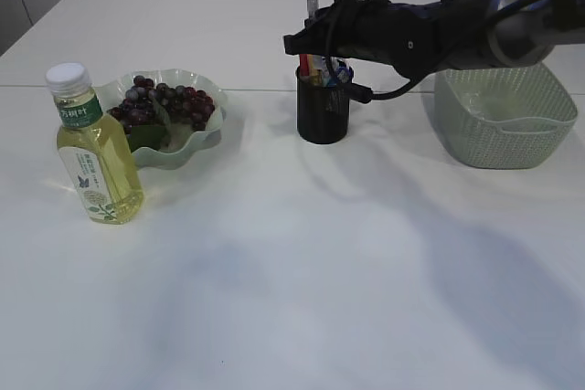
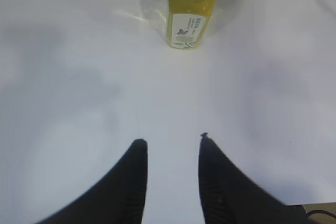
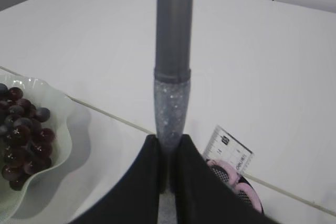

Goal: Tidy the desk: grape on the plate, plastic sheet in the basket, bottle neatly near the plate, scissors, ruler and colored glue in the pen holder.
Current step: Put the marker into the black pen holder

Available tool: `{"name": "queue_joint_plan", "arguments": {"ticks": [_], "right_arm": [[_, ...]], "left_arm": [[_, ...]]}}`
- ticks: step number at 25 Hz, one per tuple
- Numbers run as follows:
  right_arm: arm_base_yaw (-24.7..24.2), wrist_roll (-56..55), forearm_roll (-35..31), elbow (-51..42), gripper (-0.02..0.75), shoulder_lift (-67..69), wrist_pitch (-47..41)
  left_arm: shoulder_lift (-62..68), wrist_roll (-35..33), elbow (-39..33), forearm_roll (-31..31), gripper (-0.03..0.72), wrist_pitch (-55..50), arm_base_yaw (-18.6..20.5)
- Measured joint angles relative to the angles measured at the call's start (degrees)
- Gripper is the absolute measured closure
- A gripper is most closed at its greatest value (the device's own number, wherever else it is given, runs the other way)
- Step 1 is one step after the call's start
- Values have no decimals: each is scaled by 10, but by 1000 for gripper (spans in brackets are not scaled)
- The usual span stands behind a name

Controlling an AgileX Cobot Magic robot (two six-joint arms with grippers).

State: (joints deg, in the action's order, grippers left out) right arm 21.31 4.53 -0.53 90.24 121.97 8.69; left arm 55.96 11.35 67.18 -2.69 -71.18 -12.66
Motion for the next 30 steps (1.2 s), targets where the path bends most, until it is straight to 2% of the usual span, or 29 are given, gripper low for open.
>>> {"name": "queue_joint_plan", "arguments": {"ticks": [8, 25, 30], "right_arm": [[-25, 0, -20, 3, 690, 8, -7], [-25, 0, -20, 3, 690, 8, 9], [-25, 0, -20, 29, 687, 34, 10]], "left_arm": [[0, 0, 0, 0, 445, 0, 0], [0, 0, 0, 0, 445, 0, 0], [0, 0, 0, 0, 440, -1, 0]]}}
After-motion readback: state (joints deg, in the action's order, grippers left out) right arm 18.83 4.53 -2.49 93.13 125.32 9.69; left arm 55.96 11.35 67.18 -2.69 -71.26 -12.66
